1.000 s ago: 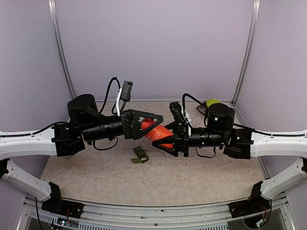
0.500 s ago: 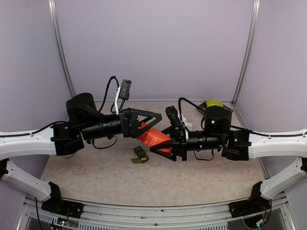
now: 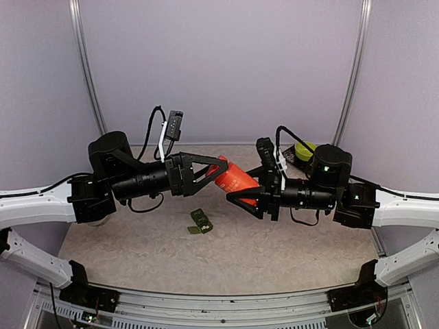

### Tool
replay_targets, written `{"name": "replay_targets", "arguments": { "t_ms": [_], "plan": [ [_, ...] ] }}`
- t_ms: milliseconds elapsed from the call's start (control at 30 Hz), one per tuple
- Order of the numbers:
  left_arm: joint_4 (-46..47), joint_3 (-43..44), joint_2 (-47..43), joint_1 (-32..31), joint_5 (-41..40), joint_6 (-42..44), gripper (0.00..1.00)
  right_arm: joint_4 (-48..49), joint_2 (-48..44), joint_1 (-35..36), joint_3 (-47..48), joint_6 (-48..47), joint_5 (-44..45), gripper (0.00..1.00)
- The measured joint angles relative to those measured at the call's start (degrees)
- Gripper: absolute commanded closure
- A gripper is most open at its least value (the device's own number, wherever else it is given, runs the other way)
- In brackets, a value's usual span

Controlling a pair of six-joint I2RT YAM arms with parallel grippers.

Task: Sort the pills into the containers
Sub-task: Screw the lid of the pill bottle onto the pill bottle.

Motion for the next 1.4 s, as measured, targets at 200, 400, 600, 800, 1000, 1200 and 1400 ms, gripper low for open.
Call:
{"name": "replay_targets", "arguments": {
  "t_ms": [200, 400, 600, 800, 1000, 1200, 1400],
  "plan": [
    [-0.26, 0.0, 0.63, -0.87, -0.07, 0.09, 0.01, -1.16, 0.94, 0.02, 0.02, -0.87, 1.92, 1.0],
    [-0.74, 0.11, 1.75, -0.98, -0.24, 0.39, 0.01, -1.11, 2.49, 0.02, 0.04, -0.98, 1.18, 1.0],
    [-2.01, 0.92, 2.4, -0.98, -0.24, 1.36, 0.01, -0.11, 5.07, 0.07, 0.04, -0.35, -2.58, 1.0],
    [-1.46, 2.73, 3.56, -1.14, 1.14, 1.53, 0.01, 0.5, 7.67, 0.5, 0.04, 0.92, -5.35, 1.0],
    [-1.03, 3.78, 3.39, -2.36, 2.49, 2.29, 0.01, -0.26, 9.25, 0.87, 0.04, 1.62, -5.51, 1.0],
    [-2.67, 3.52, 2.23, -1.16, 0.76, 2.69, 0.01, -1.66, 4.22, 1.01, 0.04, 1.09, -3.76, 1.0],
    [-3.32, 1.92, 0.81, -0.13, -1.73, 2.69, 0.01, -2.05, -0.9, 1.03, 0.04, 0.26, -2.32, 1.0]
  ]
}}
